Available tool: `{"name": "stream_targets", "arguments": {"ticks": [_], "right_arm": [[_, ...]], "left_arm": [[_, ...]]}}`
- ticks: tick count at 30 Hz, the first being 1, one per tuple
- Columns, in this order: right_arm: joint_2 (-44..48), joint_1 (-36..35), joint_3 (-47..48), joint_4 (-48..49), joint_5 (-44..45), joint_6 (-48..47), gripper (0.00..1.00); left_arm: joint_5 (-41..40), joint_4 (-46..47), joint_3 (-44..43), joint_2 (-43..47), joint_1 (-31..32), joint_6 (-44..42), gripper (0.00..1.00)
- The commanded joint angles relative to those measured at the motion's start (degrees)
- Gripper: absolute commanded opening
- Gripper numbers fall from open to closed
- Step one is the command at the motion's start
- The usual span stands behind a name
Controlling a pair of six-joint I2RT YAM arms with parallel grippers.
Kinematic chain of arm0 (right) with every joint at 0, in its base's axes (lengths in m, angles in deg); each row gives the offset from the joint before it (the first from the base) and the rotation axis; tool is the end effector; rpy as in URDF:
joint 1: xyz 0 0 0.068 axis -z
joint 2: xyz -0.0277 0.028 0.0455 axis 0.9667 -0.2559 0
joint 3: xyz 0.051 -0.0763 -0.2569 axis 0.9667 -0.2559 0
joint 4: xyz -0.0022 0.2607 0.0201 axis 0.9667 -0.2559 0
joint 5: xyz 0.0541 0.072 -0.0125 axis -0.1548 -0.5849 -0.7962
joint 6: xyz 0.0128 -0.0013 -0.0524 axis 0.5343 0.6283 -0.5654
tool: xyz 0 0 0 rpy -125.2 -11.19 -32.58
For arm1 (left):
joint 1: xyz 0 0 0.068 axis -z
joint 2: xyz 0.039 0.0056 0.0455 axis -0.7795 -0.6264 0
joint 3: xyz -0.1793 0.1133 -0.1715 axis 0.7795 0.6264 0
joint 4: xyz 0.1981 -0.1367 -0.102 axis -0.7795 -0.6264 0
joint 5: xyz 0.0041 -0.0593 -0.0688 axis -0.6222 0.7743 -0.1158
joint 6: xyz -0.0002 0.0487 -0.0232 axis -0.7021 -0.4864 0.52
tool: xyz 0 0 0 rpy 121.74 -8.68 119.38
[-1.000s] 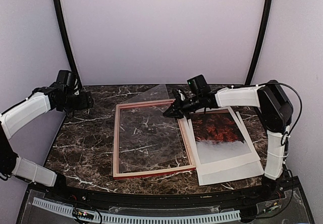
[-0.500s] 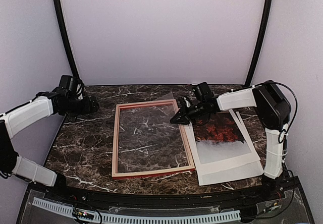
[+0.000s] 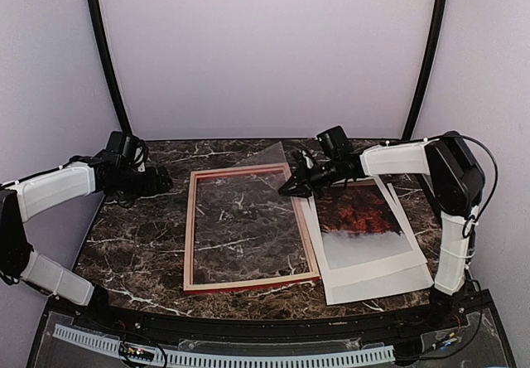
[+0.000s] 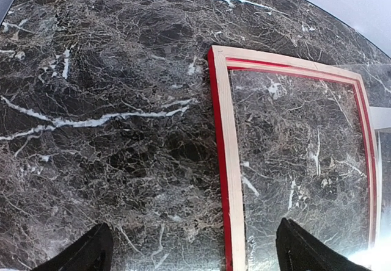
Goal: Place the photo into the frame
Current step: Place the glass panel at the frame body.
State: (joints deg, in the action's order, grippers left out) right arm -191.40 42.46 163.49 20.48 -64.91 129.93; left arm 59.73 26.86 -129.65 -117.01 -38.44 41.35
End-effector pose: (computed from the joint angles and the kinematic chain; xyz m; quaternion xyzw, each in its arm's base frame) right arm 0.3507 0.2548 0.1834 -0.0790 0.8639 0.4916 0.0763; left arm 0.2775 -0.0638 0.2451 -0.0806 0.9164 -0.1315 0.3693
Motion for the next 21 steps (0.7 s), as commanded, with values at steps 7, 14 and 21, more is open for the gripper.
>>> {"name": "stream_targets", "arguments": {"ticks": [7,14,21], "right_arm": [[11.0,-5.1,11.6,-4.1,0.9,0.4,0.0],[8.1,-8.9,18.9,-1.5,0.7,4.9,0.0],[3.2,-10.1,18.0,6.7,-0.3,11.4,0.0]], "left_arm": [[-2.0,-0.7,-1.9,-0.2,-2.3,0.3,0.99],[-2.9,-3.0,-3.0,3.1,-8.9,-0.9,0.99],[-6.8,-5.5,-3.5,7.8,-14.2,-1.1,0.99]]}}
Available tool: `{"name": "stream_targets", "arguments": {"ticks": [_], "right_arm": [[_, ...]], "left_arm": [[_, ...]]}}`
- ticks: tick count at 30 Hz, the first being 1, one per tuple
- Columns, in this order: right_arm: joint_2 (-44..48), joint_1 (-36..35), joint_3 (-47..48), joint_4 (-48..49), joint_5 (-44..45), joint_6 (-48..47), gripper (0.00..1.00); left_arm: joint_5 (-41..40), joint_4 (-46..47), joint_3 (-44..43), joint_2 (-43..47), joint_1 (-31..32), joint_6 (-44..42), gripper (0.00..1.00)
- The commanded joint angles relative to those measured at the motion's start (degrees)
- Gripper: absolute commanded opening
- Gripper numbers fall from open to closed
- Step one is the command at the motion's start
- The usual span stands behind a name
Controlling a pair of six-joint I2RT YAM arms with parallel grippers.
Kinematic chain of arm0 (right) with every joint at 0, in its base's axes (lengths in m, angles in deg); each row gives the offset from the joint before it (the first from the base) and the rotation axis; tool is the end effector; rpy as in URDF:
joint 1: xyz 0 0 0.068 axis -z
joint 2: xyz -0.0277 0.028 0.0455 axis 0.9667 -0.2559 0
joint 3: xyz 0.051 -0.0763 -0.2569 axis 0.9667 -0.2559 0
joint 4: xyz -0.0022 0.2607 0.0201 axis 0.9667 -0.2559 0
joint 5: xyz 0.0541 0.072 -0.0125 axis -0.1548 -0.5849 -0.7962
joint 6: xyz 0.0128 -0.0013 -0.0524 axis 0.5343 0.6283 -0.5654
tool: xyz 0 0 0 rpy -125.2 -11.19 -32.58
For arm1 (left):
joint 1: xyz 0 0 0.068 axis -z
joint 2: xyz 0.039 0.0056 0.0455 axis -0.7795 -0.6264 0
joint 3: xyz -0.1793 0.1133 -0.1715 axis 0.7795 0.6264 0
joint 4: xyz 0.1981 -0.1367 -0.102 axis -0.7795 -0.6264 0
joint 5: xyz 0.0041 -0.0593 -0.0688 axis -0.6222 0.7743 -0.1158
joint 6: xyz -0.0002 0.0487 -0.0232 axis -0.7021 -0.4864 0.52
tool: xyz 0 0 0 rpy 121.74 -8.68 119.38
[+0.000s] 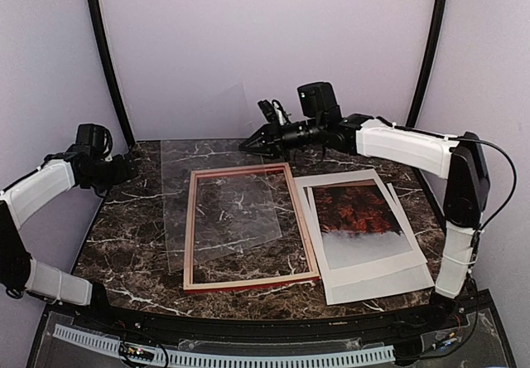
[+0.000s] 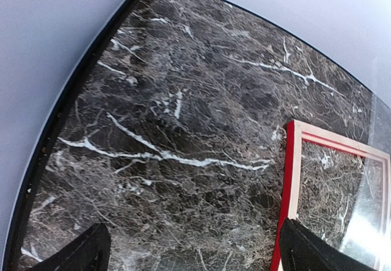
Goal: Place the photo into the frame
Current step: Place the glass panel at the frame body.
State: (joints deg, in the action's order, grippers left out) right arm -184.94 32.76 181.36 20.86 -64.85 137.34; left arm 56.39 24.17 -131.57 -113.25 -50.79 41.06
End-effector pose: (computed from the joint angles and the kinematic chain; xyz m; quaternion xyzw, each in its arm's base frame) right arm 0.3144 0.3208 0.3346 -0.1720 0.7701 0.5950 0.1527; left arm 0.2756 -0.0008 0.2695 -0.1859 0.8901 -0.0689 0.4103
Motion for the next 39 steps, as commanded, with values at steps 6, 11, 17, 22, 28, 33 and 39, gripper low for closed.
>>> {"name": "stream_targets", "arguments": {"ticks": [6,11,17,22,28,33,39], "right_arm": [[-8.6,0.9,-6.5,13.6,-0.4,6.3,0.0],[-11.9,3.3,-10.4,16.4,-1.0,5.5,0.0],[-13.0,5.6,-13.6,16.7,-1.6,3.9,0.0],[-12.6,6.8,-15.5,15.5,-1.8,2.2,0.0],[-12.2,7.2,-15.2,10.8,-1.8,-1.6,0.0],[-11.5,7.5,-15.8,8.5,-1.5,-3.9,0.0],[-10.9,8.6,-17.1,7.4,-1.3,-5.5,0.0]], "left_arm": [[-4.6,-1.7,-0.6,6.3,-1.9,-1.2,0.99],[2.3,0.4,1.1,5.2,-1.9,-0.6,0.99],[7.3,2.9,2.6,2.8,-0.9,-0.4,0.99],[7.4,3.4,2.5,0.7,3.3,-0.5,0.99],[7.0,3.6,1.7,-1.2,6.1,-0.5,0.99],[6.9,3.6,1.6,-1.6,7.3,-0.4,0.99],[6.8,3.8,1.7,-1.6,8.0,-0.4,0.99]]}}
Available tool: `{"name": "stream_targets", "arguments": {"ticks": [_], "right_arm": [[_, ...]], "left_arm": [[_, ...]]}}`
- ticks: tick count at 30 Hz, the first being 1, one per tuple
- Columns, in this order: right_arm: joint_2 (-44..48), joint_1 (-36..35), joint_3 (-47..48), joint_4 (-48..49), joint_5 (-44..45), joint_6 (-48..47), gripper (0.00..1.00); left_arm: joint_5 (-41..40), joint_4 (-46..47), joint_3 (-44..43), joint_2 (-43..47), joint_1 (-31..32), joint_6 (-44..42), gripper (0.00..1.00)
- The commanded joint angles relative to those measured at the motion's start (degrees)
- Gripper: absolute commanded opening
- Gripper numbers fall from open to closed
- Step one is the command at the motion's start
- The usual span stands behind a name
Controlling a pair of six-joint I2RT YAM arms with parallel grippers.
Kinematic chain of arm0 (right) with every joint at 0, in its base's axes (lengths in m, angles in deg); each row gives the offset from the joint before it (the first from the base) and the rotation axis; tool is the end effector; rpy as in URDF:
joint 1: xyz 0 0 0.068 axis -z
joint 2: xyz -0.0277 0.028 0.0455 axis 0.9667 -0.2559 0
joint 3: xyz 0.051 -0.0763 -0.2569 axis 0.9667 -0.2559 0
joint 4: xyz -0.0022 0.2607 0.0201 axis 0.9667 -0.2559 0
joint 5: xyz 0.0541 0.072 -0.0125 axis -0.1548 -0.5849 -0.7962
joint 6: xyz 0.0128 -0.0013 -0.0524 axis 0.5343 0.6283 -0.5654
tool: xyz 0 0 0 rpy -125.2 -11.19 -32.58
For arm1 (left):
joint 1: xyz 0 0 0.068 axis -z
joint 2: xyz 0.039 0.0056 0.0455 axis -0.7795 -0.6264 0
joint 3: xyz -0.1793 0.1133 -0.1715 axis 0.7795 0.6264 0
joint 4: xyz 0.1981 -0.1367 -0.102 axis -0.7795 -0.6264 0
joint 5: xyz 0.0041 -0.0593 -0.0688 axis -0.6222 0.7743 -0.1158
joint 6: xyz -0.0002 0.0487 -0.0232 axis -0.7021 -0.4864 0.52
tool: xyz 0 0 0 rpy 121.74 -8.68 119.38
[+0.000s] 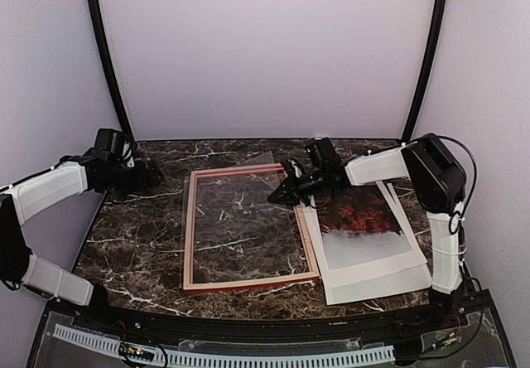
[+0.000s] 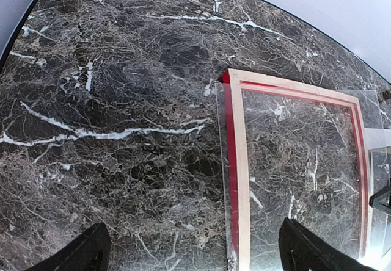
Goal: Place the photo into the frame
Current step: Place the glass panel at the frame body.
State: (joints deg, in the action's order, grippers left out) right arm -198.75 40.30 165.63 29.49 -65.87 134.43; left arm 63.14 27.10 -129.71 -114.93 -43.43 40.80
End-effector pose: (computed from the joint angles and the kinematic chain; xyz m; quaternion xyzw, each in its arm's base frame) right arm 0.3602 0.2819 0.1518 -0.0774 0.8516 0.5142 0.0667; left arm 0.2772 -0.0409 0.2554 -0.1025 0.9053 -0.1445 0.3862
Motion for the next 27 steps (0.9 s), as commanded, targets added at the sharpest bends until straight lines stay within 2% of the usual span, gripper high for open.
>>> {"name": "stream_targets", "arguments": {"ticks": [1,27], "right_arm": [[3.1,1.2,-1.5,-1.3,-0.2,-2.7,0.0],[3.0,2.3,-2.4,-0.7,1.5,-2.5,0.0]], "left_arm": [[0.1,0.8,-0.2,0.1,0.6,-0.2,0.99],[0.9,1.4,-0.6,-1.2,1.7,-0.3,0.99]]}}
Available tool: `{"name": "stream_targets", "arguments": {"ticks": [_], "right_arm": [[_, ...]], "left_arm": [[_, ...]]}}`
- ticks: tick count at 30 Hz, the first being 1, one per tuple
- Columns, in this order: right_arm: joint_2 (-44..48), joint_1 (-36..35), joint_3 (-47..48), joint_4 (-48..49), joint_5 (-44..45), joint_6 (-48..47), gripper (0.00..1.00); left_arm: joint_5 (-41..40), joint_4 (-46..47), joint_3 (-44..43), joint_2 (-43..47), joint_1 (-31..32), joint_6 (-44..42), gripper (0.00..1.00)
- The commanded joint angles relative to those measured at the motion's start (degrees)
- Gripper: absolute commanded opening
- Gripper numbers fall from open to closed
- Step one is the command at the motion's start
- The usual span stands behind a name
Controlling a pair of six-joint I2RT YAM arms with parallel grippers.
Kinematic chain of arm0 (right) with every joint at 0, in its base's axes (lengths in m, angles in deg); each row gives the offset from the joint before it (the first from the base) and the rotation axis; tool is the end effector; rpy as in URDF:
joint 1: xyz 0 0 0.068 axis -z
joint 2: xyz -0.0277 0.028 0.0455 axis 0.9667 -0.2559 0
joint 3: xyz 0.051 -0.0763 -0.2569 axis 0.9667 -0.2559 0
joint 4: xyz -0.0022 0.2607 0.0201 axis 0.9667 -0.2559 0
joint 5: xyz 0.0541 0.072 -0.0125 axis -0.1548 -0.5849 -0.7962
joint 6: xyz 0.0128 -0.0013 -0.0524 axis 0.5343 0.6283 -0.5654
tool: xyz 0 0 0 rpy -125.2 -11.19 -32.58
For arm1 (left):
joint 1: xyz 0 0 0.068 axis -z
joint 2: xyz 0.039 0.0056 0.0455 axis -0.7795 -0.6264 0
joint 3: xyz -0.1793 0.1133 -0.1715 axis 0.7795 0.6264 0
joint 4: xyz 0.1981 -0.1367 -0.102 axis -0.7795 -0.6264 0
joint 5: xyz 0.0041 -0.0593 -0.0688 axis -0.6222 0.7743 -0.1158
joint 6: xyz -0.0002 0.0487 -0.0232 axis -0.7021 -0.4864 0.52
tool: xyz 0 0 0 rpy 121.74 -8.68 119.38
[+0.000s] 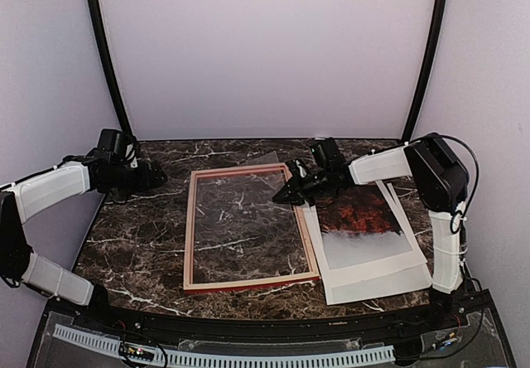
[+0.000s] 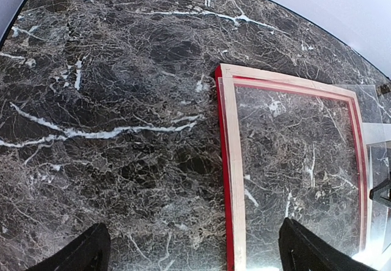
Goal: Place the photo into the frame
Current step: Place the glass panel at the frame body.
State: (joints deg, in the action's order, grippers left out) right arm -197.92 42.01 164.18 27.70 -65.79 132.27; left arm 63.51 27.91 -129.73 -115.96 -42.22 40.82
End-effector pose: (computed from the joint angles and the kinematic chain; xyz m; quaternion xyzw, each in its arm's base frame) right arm 0.3623 0.2669 0.1483 -0.0724 0.8586 0.5028 0.0686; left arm 0.2798 -0.0475 0.2520 -0.0919 0.9070 -0.1511 0.3822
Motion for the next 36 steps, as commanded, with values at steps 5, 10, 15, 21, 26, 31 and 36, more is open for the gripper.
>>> {"name": "stream_targets", "arguments": {"ticks": [5,10,15,21,26,31,36], "right_arm": [[2.4,0.6,-1.2,1.0,1.8,-0.3,0.0],[2.1,1.0,-1.3,1.1,1.9,-0.4,0.0],[2.1,1.0,-1.3,1.1,1.8,-0.5,0.0],[1.8,1.0,-1.1,1.1,1.7,-0.6,0.0],[1.8,1.1,-0.8,1.0,1.7,-0.6,0.0],[1.8,1.2,-0.9,0.9,1.8,-0.7,0.0],[1.7,1.3,-0.8,1.0,2.1,-0.6,0.0]], "left_arm": [[0.6,0.8,-0.5,-0.4,0.7,-0.4,0.99],[0.6,0.8,-0.6,-0.5,0.8,-0.4,0.99],[0.7,0.8,-0.5,-0.5,0.8,-0.4,0.99],[0.7,0.7,-0.5,-0.6,1.0,-0.4,0.99],[0.7,0.6,-0.5,-0.6,1.1,-0.5,0.99],[0.8,0.7,-0.5,-0.6,1.1,-0.5,0.99],[0.9,0.6,-0.5,-0.7,1.2,-0.6,0.99]]}}
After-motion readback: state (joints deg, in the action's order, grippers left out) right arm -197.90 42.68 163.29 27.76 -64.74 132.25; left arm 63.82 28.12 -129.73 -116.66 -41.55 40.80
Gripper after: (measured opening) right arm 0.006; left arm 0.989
